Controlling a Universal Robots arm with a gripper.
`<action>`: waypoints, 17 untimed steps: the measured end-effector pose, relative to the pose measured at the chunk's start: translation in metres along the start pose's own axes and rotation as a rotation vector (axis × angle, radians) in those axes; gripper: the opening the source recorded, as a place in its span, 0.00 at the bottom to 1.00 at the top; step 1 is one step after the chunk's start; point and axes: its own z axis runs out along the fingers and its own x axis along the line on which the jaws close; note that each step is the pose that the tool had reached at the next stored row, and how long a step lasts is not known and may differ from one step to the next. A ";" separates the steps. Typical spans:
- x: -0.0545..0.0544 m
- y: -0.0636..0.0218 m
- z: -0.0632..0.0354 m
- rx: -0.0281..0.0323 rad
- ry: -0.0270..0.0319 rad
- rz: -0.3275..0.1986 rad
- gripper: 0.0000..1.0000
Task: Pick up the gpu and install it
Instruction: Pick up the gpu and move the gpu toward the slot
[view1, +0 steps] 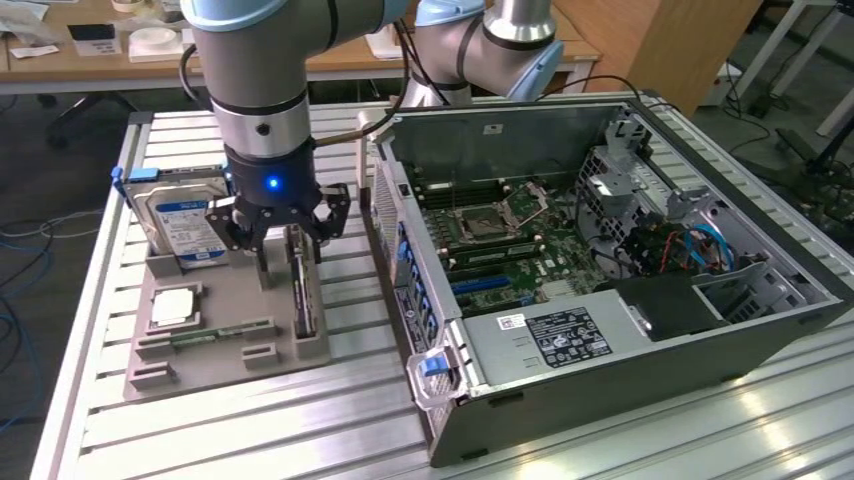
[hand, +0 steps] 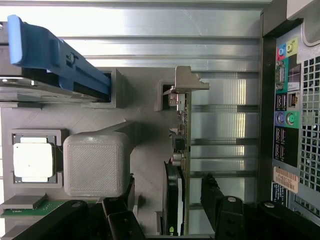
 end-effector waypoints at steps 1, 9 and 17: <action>0.000 0.0000 0.0000 0.0000 0.0000 0.000 0.65; 0.000 -0.0036 0.0050 0.0000 0.0008 -0.033 0.65; -0.001 -0.0175 0.0191 -0.0002 0.0007 -0.041 0.65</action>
